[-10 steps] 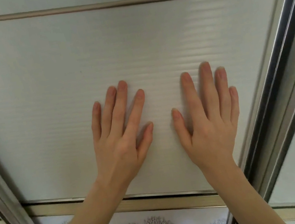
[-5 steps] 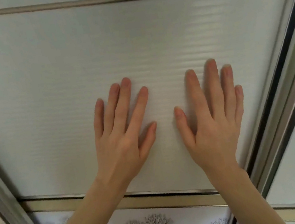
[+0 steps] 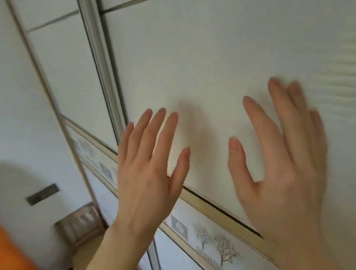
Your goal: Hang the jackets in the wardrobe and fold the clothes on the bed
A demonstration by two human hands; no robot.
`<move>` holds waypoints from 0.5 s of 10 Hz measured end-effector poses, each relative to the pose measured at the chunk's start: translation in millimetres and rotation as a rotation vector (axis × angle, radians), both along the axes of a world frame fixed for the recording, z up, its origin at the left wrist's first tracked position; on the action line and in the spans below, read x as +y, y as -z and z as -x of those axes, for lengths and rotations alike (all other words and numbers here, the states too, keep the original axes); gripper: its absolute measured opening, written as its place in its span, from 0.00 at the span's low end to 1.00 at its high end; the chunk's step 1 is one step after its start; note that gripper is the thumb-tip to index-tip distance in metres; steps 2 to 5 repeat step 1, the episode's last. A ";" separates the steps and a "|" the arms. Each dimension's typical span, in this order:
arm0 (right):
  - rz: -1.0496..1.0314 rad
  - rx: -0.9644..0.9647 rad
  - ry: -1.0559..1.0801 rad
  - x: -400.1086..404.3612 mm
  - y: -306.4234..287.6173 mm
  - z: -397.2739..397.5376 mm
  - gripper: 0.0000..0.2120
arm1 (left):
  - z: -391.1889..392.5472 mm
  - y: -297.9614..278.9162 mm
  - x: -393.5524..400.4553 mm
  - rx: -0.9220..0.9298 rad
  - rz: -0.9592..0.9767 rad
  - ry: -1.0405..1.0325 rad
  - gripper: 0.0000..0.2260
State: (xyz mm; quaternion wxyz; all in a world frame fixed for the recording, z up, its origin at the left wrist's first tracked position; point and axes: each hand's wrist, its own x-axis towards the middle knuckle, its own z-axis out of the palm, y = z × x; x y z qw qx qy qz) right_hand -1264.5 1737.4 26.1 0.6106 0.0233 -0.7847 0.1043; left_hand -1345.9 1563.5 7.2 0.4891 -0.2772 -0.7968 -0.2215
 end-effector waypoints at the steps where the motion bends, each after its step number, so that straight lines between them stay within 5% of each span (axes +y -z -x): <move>1: 0.029 -0.085 -0.203 -13.4 2.4 -5.6 0.21 | -31.2 7.0 -27.8 -0.052 -0.012 -0.185 0.21; 5: 0.029 -0.085 -0.203 -13.4 2.4 -5.6 0.21 | -31.2 7.0 -27.8 -0.052 -0.012 -0.185 0.21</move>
